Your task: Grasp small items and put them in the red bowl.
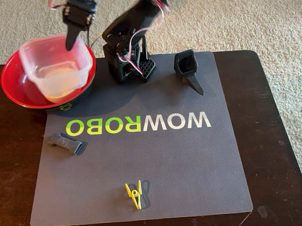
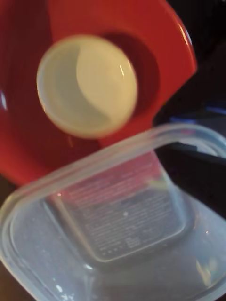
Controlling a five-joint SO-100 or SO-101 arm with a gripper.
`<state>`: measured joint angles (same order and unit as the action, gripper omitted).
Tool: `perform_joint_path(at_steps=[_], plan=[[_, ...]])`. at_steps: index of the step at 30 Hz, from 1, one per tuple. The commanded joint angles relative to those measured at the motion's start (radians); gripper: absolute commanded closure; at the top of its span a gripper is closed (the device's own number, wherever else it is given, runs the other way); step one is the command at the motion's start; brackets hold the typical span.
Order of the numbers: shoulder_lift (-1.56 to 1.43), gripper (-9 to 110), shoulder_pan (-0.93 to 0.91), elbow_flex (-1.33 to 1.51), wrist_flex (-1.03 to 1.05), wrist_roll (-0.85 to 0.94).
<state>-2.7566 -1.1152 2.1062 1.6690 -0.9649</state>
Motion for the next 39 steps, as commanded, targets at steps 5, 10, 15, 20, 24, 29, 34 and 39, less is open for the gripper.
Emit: perform_joint_path(at_steps=[5,10,15,20,24,29,34,39], plan=[[0.035,101,-0.265,0.169,-0.114,-0.112],[0.008,97,-0.331,0.218,-0.144,-0.152],[0.057,76,-0.291,0.186,-0.147,-0.13],[0.121,73,-0.104,-0.044,-0.072,0.025],[0.249,73,0.034,-0.295,0.041,0.149],[0.224,73,0.21,-0.339,0.043,0.202],[0.224,73,0.528,-0.276,-0.11,0.319],[0.534,73,0.781,-0.285,-0.377,0.227]])
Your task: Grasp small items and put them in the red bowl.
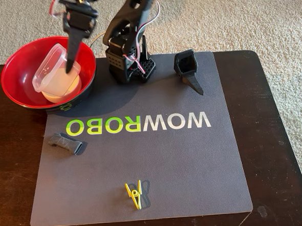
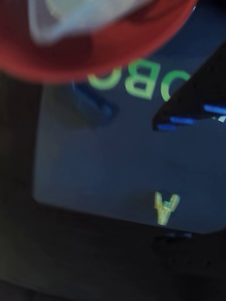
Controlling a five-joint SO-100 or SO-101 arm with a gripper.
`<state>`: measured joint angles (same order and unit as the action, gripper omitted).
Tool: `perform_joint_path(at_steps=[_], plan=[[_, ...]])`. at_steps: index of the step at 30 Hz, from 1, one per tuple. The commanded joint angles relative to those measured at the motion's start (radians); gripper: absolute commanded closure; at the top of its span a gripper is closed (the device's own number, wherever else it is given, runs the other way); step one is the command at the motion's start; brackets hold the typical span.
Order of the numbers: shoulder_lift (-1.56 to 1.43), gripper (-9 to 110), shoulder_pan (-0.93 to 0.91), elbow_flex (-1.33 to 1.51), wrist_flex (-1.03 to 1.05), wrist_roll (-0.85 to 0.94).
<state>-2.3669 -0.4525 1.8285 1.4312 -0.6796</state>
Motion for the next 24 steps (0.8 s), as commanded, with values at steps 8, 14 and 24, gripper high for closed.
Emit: perform_joint_path(at_steps=[8,14,24], plan=[[0.873,72,0.238,-0.4,-0.268,-0.402],[1.114,72,0.301,-0.537,-0.268,-0.627],[1.549,71,0.359,-1.023,-0.261,-0.752]])
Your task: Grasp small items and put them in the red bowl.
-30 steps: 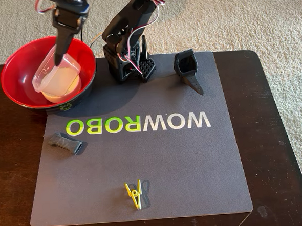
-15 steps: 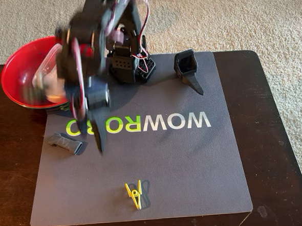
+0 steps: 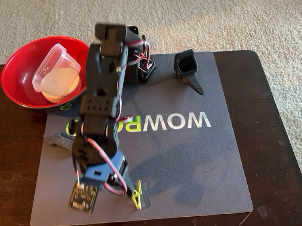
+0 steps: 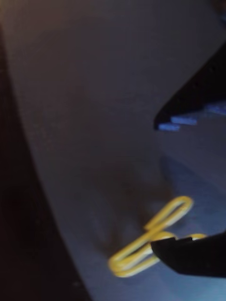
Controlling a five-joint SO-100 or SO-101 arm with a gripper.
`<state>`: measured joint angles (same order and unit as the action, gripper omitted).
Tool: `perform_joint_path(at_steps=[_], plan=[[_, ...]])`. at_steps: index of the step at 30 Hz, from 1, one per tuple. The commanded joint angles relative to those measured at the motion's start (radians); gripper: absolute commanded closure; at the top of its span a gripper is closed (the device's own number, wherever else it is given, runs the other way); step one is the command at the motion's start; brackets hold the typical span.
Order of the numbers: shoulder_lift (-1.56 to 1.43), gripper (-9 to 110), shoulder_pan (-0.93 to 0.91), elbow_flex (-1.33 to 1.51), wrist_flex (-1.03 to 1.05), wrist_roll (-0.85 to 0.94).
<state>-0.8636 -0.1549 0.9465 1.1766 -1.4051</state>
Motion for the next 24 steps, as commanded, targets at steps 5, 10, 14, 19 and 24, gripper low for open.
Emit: perform_joint_path(at_steps=[5,10,14,19,24], plan=[[0.117,72,0.086,-0.206,-0.005,-0.029],[0.127,75,0.074,-0.198,0.017,-0.031],[0.121,77,0.074,-0.198,0.032,-0.011],[0.002,75,0.078,-0.198,0.124,-0.011],[-0.087,72,0.075,-0.204,0.156,-0.054]])
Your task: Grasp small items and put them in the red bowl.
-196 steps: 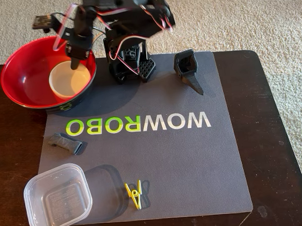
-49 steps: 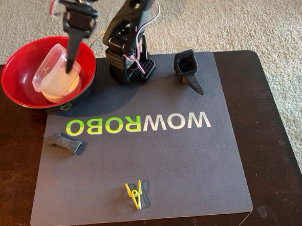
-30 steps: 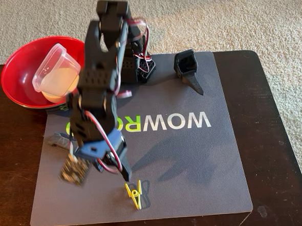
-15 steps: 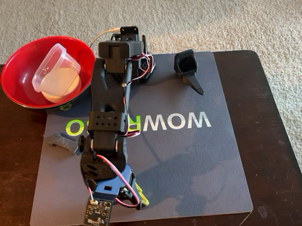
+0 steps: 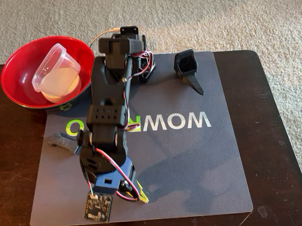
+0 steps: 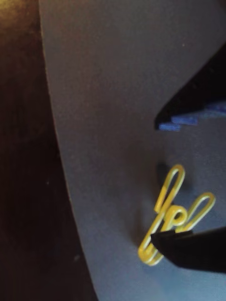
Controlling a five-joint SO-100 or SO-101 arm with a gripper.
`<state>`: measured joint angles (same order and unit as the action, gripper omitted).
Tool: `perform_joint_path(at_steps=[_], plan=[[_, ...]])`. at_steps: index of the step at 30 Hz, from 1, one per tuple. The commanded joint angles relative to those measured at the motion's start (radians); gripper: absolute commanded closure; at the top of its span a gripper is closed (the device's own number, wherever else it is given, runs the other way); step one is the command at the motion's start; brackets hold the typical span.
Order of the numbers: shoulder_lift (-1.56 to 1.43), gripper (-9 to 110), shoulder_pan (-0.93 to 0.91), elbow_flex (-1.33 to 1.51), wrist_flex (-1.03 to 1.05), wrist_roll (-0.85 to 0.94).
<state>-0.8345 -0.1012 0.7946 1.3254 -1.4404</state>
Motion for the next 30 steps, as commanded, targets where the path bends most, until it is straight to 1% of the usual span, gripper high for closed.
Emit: perform_joint_path(at_steps=[1,4,13,21,25,30], plan=[[-0.143,72,0.021,-0.052,0.008,-0.02],[-0.173,71,0.052,-0.038,0.048,-0.049],[-0.041,70,0.195,-0.009,0.117,-0.069],[0.072,70,0.153,-0.023,0.11,-0.16],[0.026,69,0.143,-0.025,0.14,-0.176],[-0.115,69,0.146,-0.014,0.195,-0.152]])
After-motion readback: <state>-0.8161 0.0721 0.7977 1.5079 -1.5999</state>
